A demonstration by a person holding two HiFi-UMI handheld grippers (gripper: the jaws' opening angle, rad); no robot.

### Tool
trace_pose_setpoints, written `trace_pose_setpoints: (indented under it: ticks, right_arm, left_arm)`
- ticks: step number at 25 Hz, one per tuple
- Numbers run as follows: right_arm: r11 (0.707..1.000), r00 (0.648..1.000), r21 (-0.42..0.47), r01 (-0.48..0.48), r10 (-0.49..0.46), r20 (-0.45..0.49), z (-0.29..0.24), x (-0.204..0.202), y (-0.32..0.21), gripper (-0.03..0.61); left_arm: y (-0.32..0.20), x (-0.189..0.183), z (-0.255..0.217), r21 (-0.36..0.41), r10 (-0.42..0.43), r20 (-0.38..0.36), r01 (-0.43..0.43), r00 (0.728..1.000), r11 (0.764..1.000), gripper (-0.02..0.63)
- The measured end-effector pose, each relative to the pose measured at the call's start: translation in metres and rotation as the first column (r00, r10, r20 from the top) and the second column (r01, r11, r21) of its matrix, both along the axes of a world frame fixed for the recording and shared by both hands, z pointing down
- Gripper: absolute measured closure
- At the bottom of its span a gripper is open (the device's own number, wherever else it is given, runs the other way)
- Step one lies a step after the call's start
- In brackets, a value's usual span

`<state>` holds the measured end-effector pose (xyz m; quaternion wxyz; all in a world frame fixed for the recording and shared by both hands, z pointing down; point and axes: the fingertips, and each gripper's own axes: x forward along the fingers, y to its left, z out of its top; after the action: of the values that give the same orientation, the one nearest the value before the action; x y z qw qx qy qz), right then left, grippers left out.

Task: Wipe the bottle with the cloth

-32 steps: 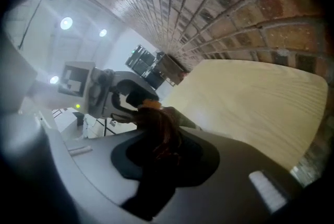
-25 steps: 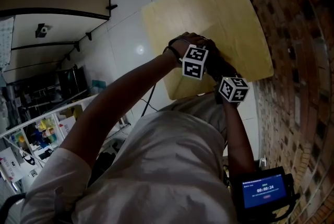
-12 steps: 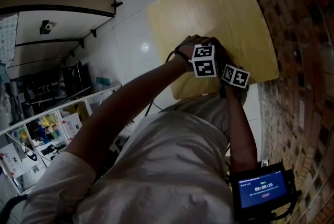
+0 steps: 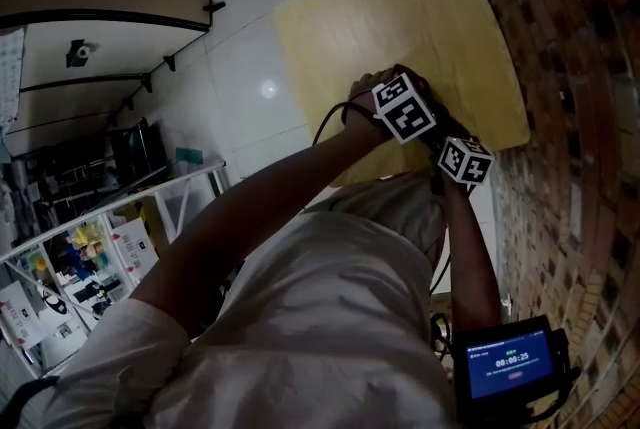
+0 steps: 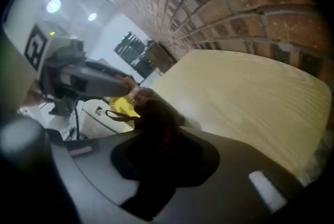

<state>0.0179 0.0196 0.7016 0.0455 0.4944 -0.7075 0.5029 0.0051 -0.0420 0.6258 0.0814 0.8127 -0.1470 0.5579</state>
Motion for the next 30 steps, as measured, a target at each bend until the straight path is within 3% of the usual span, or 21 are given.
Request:
trace_pose_setpoints:
  ticks: [3,6,15,19,22,25,26,27,28,30]
  right_arm:
    - [0.986,0.992,0.113,0.126,-0.128,0.011,-0.02,-0.028,-0.002,0.5]
    - [0.986,0.993,0.123,0.111,-0.116,0.036,-0.029,-0.045,-0.019,0.5]
    - [0.995,0.999,-0.091,0.046,-0.045,0.009,0.014,-0.048,-0.035,0.5]
    - [0.963,0.993,-0.269,-0.026,0.056,0.102,0.05,-0.043,-0.021,0.5]
    - [0.92,0.953,-0.391,-0.012,0.129,0.274,0.056,-0.043,-0.011,0.5]
    - [0.925,0.964,-0.361,0.119,-0.02,0.267,0.037,-0.034,0.006,0.499]
    - [0.931,0.973,-0.335,0.143,-0.07,0.219,0.031,-0.022,0.011,0.499]
    - [0.94,0.981,-0.303,0.155,-0.111,0.158,0.025,-0.007,0.013,0.499]
    - [0.951,0.986,-0.265,0.161,-0.141,0.093,0.018,0.008,0.011,0.499]
    - [0.968,0.983,-0.174,0.181,-0.186,-0.009,0.001,0.034,0.001,0.499]
  left_arm:
    - [-0.003,0.006,0.004,-0.009,-0.067,0.002,0.067,0.998,0.998,0.456]
    - [-0.006,0.005,0.001,-0.018,-0.091,0.002,0.091,0.996,0.996,0.456]
    - [-0.007,0.008,0.0,-0.009,-0.102,0.019,0.102,0.995,0.995,0.456]
    - [0.0,0.009,0.005,-0.022,-0.096,0.013,0.097,0.995,0.995,0.456]
    - [0.003,0.009,0.005,-0.027,-0.044,0.008,0.044,0.999,0.999,0.456]
    - [0.012,0.006,0.0,-0.023,0.144,-0.002,-0.144,0.99,0.989,0.456]
    - [0.018,0.005,-0.002,-0.019,0.241,-0.008,-0.241,0.97,0.97,0.456]
    - [0.025,0.004,-0.003,-0.012,0.351,-0.014,-0.352,0.936,0.936,0.456]
    - [0.034,0.0,-0.004,-0.001,0.467,-0.019,-0.467,0.884,0.884,0.456]
    - [0.053,-0.008,-0.006,0.025,0.674,-0.019,-0.674,0.738,0.738,0.456]
